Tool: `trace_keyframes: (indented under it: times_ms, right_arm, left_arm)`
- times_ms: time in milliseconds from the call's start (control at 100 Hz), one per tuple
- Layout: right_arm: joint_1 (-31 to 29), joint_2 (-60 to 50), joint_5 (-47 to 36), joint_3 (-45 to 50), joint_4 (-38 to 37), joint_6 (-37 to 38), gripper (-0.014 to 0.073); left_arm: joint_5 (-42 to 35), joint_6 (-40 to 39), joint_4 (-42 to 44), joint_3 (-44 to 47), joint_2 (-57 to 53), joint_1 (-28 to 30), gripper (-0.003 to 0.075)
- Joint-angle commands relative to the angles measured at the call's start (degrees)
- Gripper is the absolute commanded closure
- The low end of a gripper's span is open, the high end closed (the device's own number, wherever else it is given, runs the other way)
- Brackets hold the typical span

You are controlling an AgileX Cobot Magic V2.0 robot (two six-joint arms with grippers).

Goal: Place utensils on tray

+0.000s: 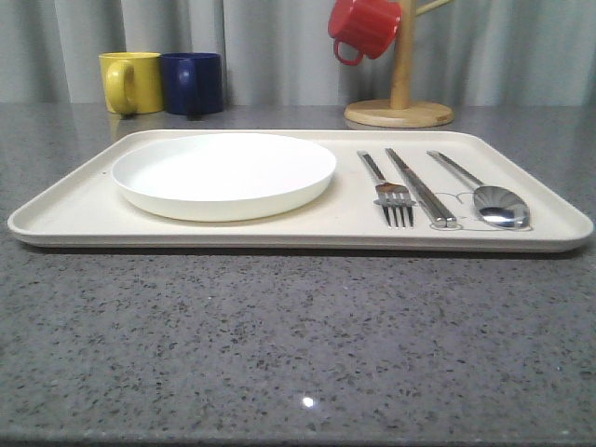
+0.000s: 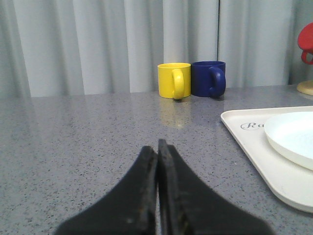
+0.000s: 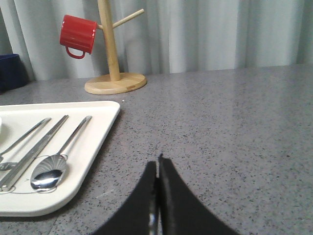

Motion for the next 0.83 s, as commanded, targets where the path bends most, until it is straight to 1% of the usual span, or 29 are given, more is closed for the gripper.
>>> trace_keyframes:
  times_ms: [0,130,820]
  right_arm:
    - [-0.44,-1.21,-4.84,-1.01,-0.28,-0.09,0.0662]
    - [-0.44,-1.21,-4.84,-1.01,-0.28,-0.09,0.0662]
    - [-0.44,-1.21,-4.84,-1.01,-0.28,-0.09,0.0662]
  left_arm:
    - [-5.04,-0.5,-0.07,2.41,-1.94,0.02,0.0738]
    - [-5.14,-0.5,-1.25,2.41,-1.94,0.02,0.0738]
    - [-5.14,-0.5,-1.21,2.41,-1.94,0.02,0.0738]
